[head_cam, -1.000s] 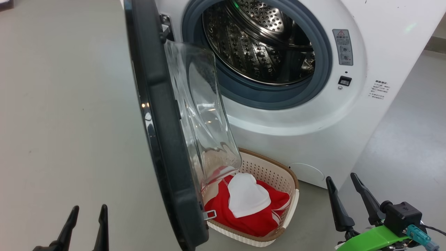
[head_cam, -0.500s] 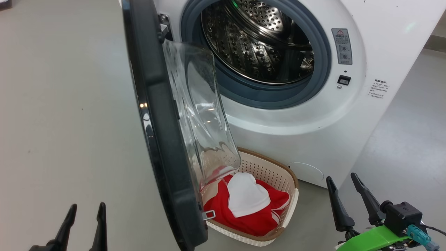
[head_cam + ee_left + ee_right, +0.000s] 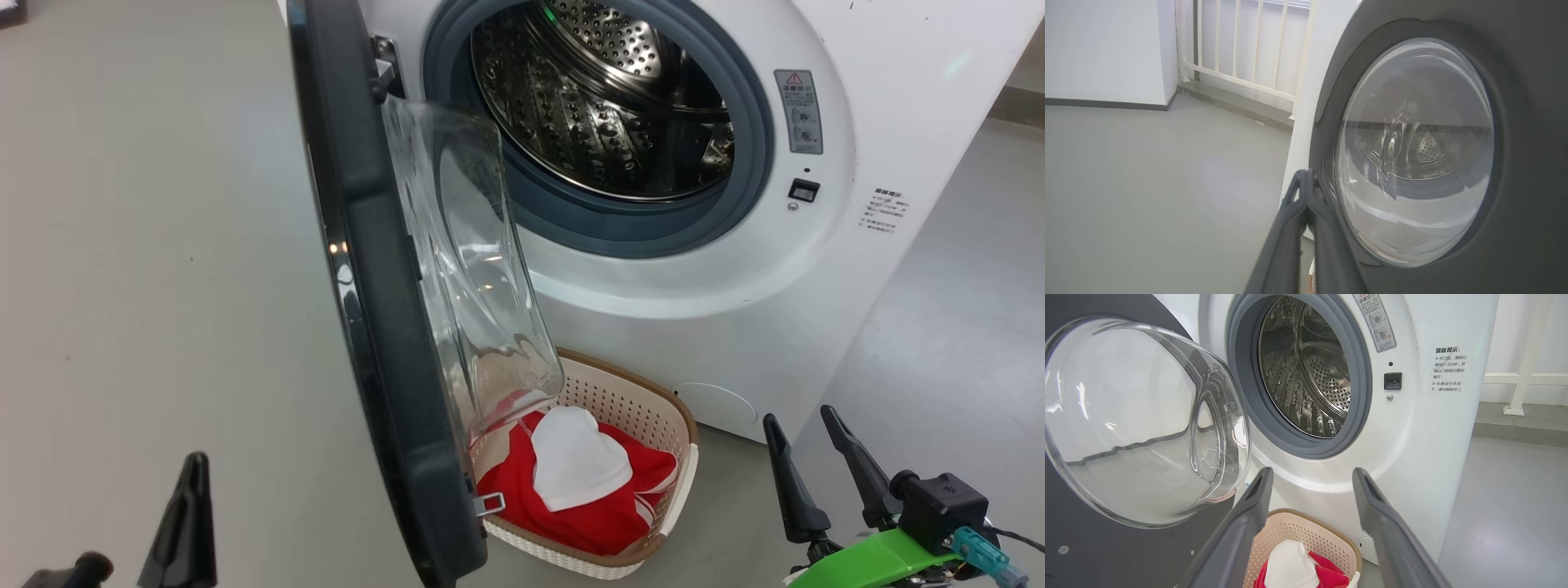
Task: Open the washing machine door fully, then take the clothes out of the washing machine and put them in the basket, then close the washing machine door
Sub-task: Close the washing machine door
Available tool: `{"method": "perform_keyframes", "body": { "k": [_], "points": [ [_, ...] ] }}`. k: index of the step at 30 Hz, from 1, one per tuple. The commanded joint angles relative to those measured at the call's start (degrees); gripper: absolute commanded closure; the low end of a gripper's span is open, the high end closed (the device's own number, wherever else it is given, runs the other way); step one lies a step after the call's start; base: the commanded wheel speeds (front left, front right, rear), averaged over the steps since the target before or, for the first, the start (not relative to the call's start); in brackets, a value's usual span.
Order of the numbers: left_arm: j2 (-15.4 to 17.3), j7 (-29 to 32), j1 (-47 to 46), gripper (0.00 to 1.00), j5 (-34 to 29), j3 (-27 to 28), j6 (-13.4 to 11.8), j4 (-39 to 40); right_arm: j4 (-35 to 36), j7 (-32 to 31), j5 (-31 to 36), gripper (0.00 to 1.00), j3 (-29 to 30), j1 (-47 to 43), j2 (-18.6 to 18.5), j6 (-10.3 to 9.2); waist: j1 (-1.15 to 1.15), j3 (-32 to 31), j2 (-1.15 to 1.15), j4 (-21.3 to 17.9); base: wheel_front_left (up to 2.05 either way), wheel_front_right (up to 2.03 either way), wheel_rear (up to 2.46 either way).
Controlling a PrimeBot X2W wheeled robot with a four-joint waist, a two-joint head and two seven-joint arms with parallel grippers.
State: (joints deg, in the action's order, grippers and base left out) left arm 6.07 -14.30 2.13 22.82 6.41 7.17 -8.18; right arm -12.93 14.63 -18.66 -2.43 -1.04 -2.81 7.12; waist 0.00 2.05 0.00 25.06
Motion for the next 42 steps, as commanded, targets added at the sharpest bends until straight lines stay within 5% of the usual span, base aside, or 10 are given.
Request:
{"method": "perform_keyframes", "body": {
  "k": [1,8,17,42],
  "points": [
    [1.3,-0.7,-3.0,1.00,2.0,1.0,0.3,1.9,1.2,0.4,-0.9,0.00,-1.3,0.4,-0.1,0.36,0.00,0.1,0.00,0.0,0.00,0.00,0.00],
    [6.7,-0.7,-5.4,1.00,21.2,-7.2,0.3,4.2,1.1,0.4,-0.9,0.00,-1.7,0.8,-0.1,0.36,0.00,0.4,0.00,-0.7,0.00,0.00,0.00],
    [16.7,-0.7,-7.8,1.00,34.3,-18.8,0.3,8.0,1.3,0.4,-0.9,0.00,-1.7,1.1,-0.1,0.36,0.00,1.5,0.00,-2.5,0.00,0.00,0.00],
    [20.0,-0.7,-14.4,1.00,38.0,-26.6,0.3,10.8,1.6,0.4,-0.9,0.00,-0.8,3.1,-0.1,0.36,0.00,4.5,0.00,-6.9,0.00,0.00,0.00]
  ]
}}
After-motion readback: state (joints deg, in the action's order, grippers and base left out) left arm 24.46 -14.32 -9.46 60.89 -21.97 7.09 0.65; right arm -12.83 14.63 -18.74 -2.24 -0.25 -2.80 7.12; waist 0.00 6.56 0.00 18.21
